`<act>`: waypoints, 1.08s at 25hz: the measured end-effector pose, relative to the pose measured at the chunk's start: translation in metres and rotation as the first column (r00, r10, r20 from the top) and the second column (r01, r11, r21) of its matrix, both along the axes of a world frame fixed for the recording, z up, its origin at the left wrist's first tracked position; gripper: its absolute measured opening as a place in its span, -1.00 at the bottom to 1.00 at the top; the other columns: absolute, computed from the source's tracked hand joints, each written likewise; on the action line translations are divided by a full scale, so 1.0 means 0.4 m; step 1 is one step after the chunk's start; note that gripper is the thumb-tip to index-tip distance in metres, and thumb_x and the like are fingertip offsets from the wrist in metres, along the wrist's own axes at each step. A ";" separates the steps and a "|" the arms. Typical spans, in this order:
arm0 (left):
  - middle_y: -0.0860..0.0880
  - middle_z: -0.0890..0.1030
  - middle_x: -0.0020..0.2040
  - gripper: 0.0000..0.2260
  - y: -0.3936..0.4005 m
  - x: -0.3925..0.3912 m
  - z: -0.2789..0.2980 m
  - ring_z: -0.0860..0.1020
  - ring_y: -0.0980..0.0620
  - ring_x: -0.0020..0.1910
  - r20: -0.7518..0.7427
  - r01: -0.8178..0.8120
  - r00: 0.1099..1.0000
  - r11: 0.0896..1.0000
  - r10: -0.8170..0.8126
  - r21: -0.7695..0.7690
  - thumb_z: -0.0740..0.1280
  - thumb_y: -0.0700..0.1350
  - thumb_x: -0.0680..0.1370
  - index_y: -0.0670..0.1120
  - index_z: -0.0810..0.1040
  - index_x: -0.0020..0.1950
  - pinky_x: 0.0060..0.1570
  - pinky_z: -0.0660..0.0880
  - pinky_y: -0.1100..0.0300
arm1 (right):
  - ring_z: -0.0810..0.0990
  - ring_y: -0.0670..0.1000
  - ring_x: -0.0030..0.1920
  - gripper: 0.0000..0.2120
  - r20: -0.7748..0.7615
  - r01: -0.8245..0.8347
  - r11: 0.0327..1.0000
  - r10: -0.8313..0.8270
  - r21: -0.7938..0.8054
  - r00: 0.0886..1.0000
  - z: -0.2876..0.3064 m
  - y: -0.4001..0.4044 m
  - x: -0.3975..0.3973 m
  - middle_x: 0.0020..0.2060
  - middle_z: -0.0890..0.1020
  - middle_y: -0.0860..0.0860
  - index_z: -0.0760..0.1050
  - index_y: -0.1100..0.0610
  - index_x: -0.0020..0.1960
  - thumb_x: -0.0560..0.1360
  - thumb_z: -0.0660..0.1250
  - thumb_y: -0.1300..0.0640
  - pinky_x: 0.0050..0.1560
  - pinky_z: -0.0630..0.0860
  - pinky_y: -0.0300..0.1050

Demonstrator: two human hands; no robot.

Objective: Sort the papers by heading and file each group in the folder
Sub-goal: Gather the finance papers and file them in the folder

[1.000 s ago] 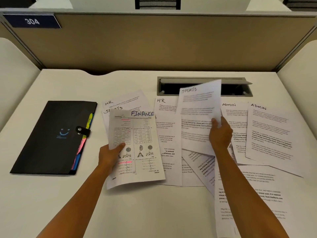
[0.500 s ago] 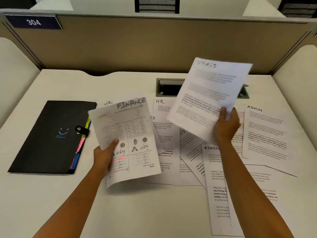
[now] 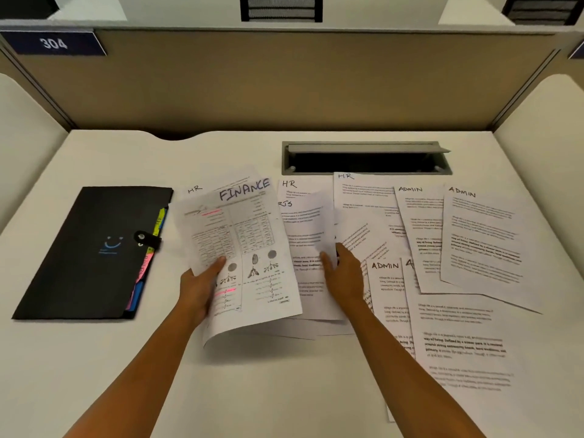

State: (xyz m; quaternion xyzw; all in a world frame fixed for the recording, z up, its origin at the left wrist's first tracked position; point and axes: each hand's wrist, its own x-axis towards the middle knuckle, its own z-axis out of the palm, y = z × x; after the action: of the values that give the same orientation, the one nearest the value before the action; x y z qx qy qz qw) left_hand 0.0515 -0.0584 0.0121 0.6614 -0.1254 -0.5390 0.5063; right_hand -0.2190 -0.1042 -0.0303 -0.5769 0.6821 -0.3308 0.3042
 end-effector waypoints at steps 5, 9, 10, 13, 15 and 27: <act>-0.04 0.72 -0.09 -0.74 -0.031 -0.076 0.004 0.71 -0.12 -0.19 0.065 0.131 0.989 0.991 -0.129 -0.024 0.48 -0.09 0.46 0.01 0.56 0.12 -0.24 0.64 -0.05 | 0.48 0.10 0.23 -0.58 -0.073 0.268 0.957 -0.277 -0.108 0.958 0.016 -0.036 -0.149 0.22 0.49 0.11 0.40 0.16 0.29 0.51 0.39 0.03 0.24 0.48 0.03; -0.08 0.72 -0.04 -0.72 -0.054 -0.139 -0.007 0.70 -0.16 -0.16 0.085 0.225 0.971 0.974 -0.223 -0.009 0.50 -0.07 0.44 -0.02 0.58 0.12 -0.13 0.63 -0.17 | 0.11 0.25 0.52 -0.17 -0.397 0.460 0.887 -0.413 0.028 0.820 0.007 -0.060 -0.352 0.49 0.23 0.20 0.23 0.18 0.46 0.37 0.48 -0.16 0.51 0.01 0.23; -0.08 0.72 -0.04 -0.72 -0.057 -0.152 -0.011 0.70 -0.15 -0.16 0.088 0.238 0.967 0.971 -0.237 0.000 0.50 -0.06 0.44 -0.02 0.58 0.12 -0.13 0.63 -0.17 | -0.02 0.25 0.55 -0.07 -0.455 0.477 0.874 -0.388 0.095 0.801 0.002 -0.063 -0.391 0.54 0.11 0.20 0.15 0.14 0.51 0.34 0.46 -0.25 0.51 -0.11 0.26; -0.07 0.72 -0.06 -0.75 -0.063 -0.188 -0.021 0.71 -0.12 -0.18 0.110 0.265 0.958 0.964 -0.267 0.033 0.48 -0.04 0.45 0.00 0.57 0.10 -0.19 0.64 -0.06 | -0.14 0.27 0.55 0.04 -0.524 0.437 0.852 -0.241 0.289 0.817 -0.009 -0.059 -0.458 0.56 -0.07 0.22 -0.05 0.06 0.57 0.34 0.33 -0.42 0.46 -0.22 0.31; -0.04 0.71 -0.08 -0.81 -0.066 -0.203 -0.024 0.71 -0.10 -0.20 0.131 0.272 0.952 0.961 -0.276 0.048 0.47 -0.04 0.46 0.05 0.56 0.04 -0.27 0.63 0.03 | -0.06 0.29 0.55 -0.06 -0.598 0.386 0.862 -0.127 0.328 0.791 -0.016 -0.050 -0.463 0.55 -0.03 0.27 -0.06 0.09 0.57 0.44 0.18 -0.43 0.47 -0.18 0.31; -0.06 0.70 -0.08 -0.79 -0.064 -0.203 -0.035 0.69 -0.12 -0.16 0.157 0.238 0.957 0.970 -0.242 0.048 0.47 -0.08 0.47 0.04 0.56 0.06 -0.27 0.61 0.04 | 0.52 0.28 0.24 -0.65 -0.220 0.478 0.852 -0.435 0.213 0.873 0.121 -0.056 -0.607 0.25 0.52 0.32 0.41 0.39 0.31 0.59 0.19 0.24 0.28 0.47 0.08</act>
State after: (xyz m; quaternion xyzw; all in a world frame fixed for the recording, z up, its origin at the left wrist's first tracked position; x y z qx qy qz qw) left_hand -0.0299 -0.0838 -0.0019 0.6901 -0.2377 -0.5426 0.4157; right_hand -0.4618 -0.1266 0.0181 -0.3779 0.8597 -0.2526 0.2330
